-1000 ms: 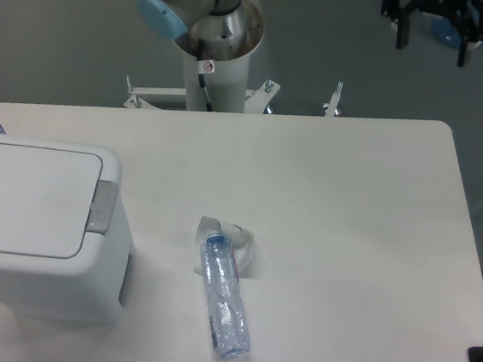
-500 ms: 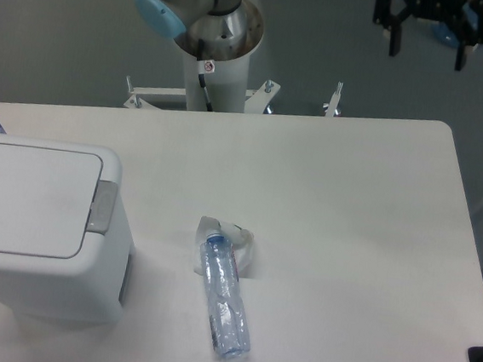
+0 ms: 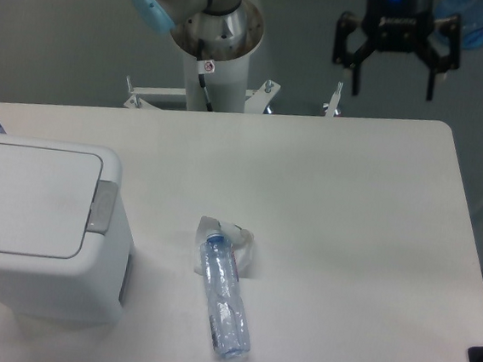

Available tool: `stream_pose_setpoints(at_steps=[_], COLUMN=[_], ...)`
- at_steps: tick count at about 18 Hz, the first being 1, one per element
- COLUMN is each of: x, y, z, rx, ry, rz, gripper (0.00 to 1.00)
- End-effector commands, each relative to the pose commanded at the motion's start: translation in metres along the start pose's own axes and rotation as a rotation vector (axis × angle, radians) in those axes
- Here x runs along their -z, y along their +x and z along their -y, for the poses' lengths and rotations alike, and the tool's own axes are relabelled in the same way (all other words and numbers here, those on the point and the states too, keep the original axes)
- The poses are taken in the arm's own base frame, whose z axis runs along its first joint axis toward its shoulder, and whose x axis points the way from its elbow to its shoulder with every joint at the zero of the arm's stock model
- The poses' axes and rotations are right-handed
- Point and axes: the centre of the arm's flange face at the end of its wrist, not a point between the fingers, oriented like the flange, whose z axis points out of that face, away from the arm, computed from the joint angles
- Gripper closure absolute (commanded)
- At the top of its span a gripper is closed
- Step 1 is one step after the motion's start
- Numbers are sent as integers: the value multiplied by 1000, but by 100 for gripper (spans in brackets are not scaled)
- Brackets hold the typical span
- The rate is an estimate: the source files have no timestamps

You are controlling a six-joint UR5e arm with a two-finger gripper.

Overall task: Open the trash can
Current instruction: 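Move the gripper across the table toward the white trash can lid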

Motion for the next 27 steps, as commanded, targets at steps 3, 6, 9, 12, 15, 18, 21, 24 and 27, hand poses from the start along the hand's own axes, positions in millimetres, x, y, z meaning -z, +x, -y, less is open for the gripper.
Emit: stream_pose_setpoints(at_steps=[3,6,9,12,15,18,21,24,27], x=[-11,-21,-30,-42,-49,-54,-59,-64,-67], y=[31,65,88,119,143,159,172,185,192], z=[22,38,51,67,78,83,86,89,89], rx=[85,128,172,190,203,218,221,213,209], ry=[42,46,56,77,95,89,81,76,69], rz=[-14,-55,-81,-107,-127,-146,-161,-178,-186], gripper=[0,0,0,0,0,0,0,0,0])
